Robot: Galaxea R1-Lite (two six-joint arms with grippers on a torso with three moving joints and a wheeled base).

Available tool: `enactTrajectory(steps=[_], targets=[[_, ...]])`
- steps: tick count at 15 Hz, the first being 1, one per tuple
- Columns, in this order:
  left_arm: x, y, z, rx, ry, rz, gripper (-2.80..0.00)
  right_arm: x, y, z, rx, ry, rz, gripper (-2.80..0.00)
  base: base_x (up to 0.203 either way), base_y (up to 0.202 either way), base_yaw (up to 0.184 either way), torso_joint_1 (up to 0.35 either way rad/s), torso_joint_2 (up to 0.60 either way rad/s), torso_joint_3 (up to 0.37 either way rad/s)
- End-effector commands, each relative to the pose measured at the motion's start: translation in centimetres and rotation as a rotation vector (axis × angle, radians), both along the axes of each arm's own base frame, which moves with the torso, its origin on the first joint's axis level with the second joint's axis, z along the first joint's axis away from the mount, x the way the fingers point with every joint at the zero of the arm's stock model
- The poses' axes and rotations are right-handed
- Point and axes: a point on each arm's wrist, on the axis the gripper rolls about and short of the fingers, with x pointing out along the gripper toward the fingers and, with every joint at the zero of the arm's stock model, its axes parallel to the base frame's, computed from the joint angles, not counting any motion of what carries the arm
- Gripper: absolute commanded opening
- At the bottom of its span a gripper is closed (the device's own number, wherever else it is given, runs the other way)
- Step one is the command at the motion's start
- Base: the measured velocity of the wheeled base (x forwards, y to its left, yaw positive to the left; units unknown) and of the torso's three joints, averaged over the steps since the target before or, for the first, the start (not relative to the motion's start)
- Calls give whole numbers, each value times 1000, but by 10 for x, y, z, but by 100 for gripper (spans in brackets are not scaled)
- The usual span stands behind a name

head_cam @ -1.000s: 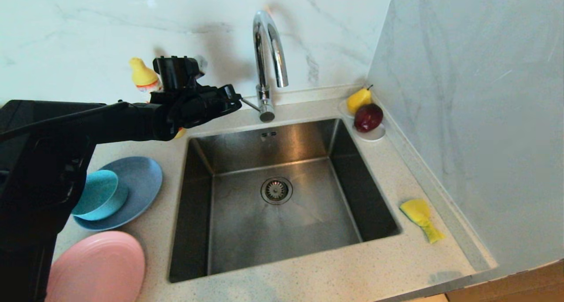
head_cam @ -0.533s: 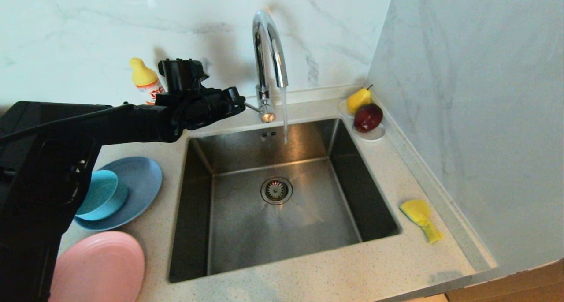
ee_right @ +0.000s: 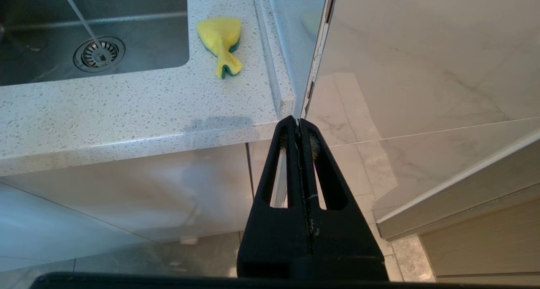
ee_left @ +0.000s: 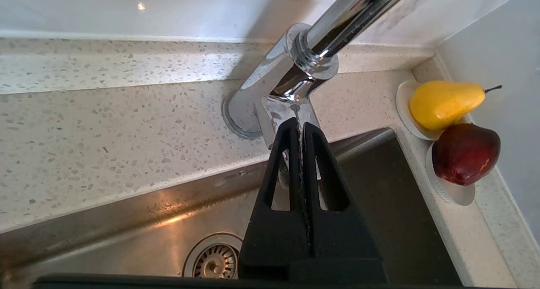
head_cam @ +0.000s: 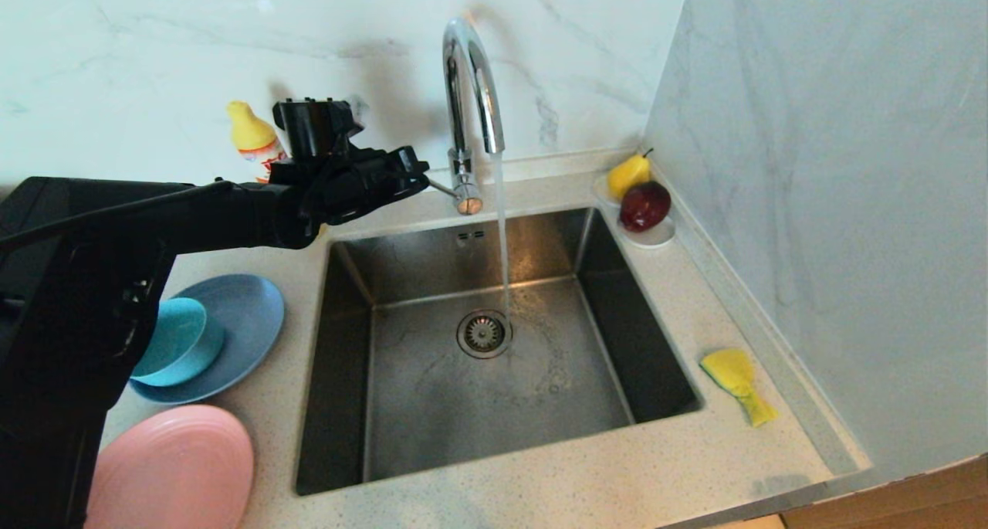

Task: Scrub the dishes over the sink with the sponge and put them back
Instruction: Turn on the faucet

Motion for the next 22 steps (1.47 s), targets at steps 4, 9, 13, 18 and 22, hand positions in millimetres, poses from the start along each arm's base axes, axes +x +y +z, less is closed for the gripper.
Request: enactTrajectory(steps=[4, 9, 13, 18, 22], targets=[[7, -6, -14, 1, 13, -10, -280, 0, 0, 0, 0, 0, 0, -280, 0, 0, 0, 0, 0, 0], [7, -10, -18, 0, 23, -16, -280, 0, 0, 0, 0, 0, 0, -280, 0, 0, 0, 0, 0, 0], [5, -17, -17, -2, 23, -22, -280, 0, 0, 0, 0, 0, 0, -280, 0, 0, 0, 0, 0, 0], [2, -15, -11, -5, 12, -12, -280, 0, 0, 0, 0, 0, 0, -280, 0, 0, 0, 0, 0, 0], [-14, 8, 27, -19, -50, 27, -280, 0, 0, 0, 0, 0, 0, -280, 0, 0, 0, 0, 0, 0]])
